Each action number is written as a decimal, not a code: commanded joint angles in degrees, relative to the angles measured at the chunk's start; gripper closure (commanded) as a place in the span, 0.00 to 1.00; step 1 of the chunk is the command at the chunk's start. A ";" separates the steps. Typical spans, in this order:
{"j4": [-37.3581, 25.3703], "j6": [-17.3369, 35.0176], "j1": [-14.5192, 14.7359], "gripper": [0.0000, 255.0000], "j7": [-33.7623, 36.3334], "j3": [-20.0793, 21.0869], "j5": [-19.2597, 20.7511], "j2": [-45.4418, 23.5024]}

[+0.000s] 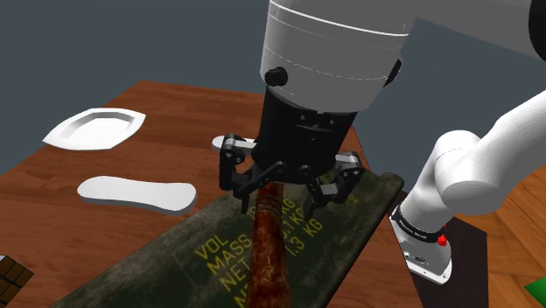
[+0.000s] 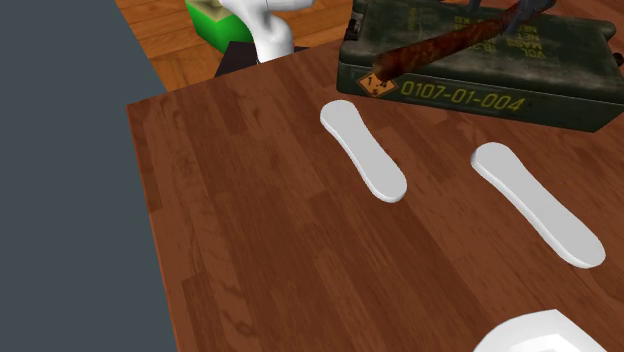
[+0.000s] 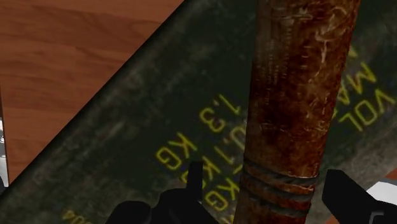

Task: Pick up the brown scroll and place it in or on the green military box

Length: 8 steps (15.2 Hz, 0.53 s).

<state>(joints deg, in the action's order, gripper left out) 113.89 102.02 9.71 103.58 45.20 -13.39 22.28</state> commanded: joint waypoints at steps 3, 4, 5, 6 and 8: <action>0.18 -0.04 0.02 0.00 0.04 0.07 -0.02 -0.04; 0.01 0.04 -0.10 0.00 0.09 0.18 0.15 -0.32; -1.89 -1.86 -0.18 0.00 0.17 -0.13 0.30 -0.33; -3.88 -3.77 -0.29 0.00 0.29 -0.38 0.49 -0.44; -7.64 -7.16 -0.54 0.00 0.61 -0.69 0.93 -0.89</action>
<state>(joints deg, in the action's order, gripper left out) 107.93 96.63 9.23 104.20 44.86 -12.57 21.38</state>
